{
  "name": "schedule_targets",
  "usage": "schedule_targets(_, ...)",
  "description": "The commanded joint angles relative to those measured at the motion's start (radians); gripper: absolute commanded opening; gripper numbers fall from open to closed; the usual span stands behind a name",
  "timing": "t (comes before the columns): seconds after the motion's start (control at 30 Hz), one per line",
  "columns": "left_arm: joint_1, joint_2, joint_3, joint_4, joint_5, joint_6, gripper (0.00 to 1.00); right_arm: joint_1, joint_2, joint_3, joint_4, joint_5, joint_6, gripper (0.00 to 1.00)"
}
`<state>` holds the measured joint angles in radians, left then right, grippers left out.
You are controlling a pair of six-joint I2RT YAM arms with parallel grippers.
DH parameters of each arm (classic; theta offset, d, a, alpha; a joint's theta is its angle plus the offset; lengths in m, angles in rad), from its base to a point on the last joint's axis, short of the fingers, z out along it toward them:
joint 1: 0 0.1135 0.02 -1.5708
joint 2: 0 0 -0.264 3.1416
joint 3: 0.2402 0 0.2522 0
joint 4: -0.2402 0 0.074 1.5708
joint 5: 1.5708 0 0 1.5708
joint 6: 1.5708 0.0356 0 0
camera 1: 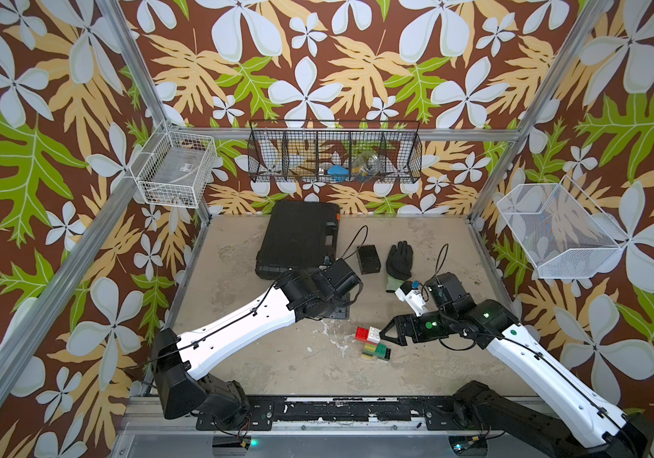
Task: Assemble a giraffe with lego
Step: Assemble the lego brick with the lego brick.
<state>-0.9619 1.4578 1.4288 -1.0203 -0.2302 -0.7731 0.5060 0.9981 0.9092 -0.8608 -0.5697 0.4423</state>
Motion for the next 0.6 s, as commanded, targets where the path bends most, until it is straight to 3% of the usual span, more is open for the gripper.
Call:
schedule_targets(0.0, 0.007, -0.012, -0.009, 0.006, 0.0, 0.009, 0.7, 0.003, 0.018, 0.005, 0.06, 0.015, 0.012, 0.99)
schedule_targets(0.57, 0.028, -0.008, -0.011, 0.016, 0.002, 0.014, 0.7, 0.026, 0.075, -0.026, 0.093, 0.053, -0.007, 0.99)
